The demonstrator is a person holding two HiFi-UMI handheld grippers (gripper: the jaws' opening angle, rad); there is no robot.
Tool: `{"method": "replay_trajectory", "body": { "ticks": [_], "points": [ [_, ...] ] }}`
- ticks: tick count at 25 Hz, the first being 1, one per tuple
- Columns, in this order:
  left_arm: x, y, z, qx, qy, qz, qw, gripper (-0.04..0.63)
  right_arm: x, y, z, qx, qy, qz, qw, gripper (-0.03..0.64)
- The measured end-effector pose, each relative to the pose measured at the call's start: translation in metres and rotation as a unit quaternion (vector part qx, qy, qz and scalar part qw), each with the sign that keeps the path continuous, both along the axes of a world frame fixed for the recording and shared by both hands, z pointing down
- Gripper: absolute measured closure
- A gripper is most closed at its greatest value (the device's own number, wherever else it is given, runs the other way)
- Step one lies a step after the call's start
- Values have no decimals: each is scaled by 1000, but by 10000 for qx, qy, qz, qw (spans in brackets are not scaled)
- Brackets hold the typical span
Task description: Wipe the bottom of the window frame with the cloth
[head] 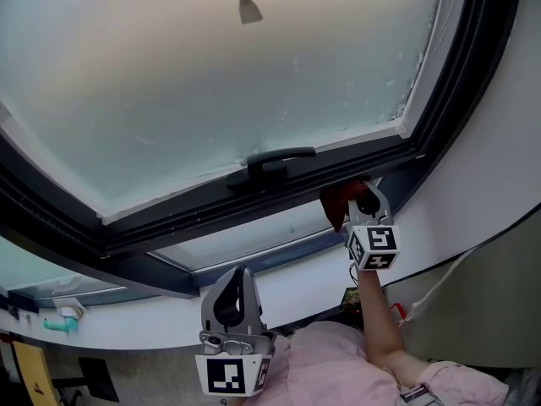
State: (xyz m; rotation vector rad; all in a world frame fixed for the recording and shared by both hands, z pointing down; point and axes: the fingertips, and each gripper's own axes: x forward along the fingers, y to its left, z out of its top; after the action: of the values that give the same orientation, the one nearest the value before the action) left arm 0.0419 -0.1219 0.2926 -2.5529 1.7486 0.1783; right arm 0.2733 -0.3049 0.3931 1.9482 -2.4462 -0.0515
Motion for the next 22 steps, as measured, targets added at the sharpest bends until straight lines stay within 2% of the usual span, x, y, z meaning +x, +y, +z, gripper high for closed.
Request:
{"method": "replay_trajectory", "body": {
  "ticks": [6, 13, 18, 22],
  "points": [
    [8, -3, 1, -22, 3, 16, 10000, 599, 18, -4, 0, -46, -81, 127, 9999, 554],
    [13, -7, 1, -45, 0, -28, 10000, 598, 20, -3, -1, 25, -27, 117, 9999, 554],
    [14, -10, 3, -67, -4, -62, 10000, 598, 33, -6, -1, 31, -334, 186, 9993, 554],
    [18, -13, 3, -85, -14, -41, 10000, 598, 32, -7, -1, 51, -299, 151, 9994, 554]
  ]
}}
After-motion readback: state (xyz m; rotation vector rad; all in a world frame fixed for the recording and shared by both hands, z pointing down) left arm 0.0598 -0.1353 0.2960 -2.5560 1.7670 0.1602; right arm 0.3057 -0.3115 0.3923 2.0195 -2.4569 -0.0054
